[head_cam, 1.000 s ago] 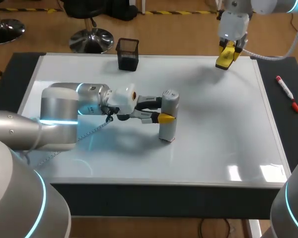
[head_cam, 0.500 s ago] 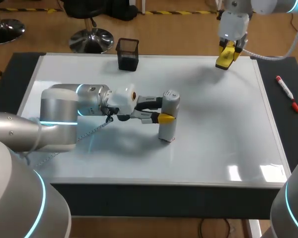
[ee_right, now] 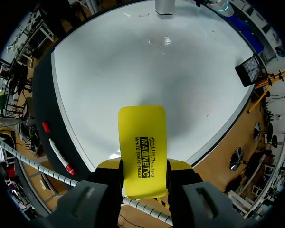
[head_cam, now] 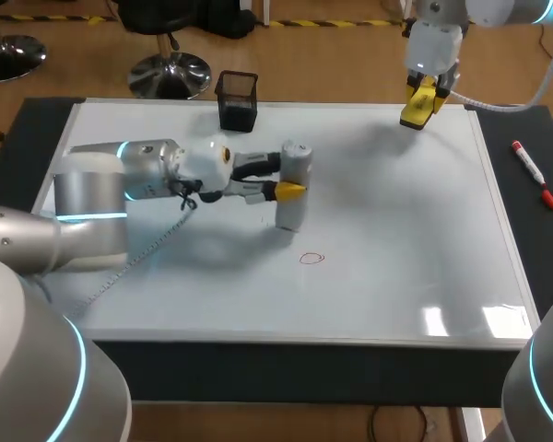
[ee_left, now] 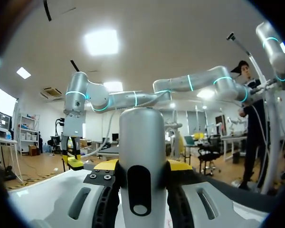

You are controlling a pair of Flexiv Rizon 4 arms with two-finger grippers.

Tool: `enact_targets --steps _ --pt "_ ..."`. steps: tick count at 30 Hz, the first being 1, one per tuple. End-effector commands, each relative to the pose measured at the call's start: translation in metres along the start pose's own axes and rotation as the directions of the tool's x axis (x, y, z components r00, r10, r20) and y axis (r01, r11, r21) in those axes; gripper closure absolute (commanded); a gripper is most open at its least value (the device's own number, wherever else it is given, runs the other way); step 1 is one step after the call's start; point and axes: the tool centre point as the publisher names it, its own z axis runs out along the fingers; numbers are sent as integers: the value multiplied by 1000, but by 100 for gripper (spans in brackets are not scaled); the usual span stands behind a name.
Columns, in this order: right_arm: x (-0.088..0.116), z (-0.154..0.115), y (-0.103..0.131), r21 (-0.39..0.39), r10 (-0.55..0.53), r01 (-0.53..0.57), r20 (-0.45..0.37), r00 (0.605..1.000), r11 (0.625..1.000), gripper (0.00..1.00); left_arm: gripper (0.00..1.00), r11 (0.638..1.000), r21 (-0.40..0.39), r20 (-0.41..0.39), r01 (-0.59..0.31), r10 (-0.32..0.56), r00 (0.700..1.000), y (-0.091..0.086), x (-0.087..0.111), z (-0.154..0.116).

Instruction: Pick up the inspection probe, press it on each red-marked spot on the whiteboard one by one, put down the probe, pick up the eraser, and wipe off all the red marks.

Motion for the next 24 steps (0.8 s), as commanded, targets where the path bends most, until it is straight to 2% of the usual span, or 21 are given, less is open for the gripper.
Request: enact_targets --steps 1,10,17,24 --pt "0 -1 -1 1 -2 2 -4 1000 1000 100 100 999 -25 44 -25 26 999 -20 -7 -16" --pt "0 -1 -1 1 -2 2 -4 1000 1000 100 100 996 -54 171 -70 78 982 -36 -49 -56" --pt "0 -1 -1 1 -2 2 -4 1000 1000 100 100 995 -52 243 -84 95 965 -44 -71 -83" --pt "0 -1 -1 1 -2 2 -4 1000 1000 100 100 995 -26 339 -94 97 936 -48 -90 -116"
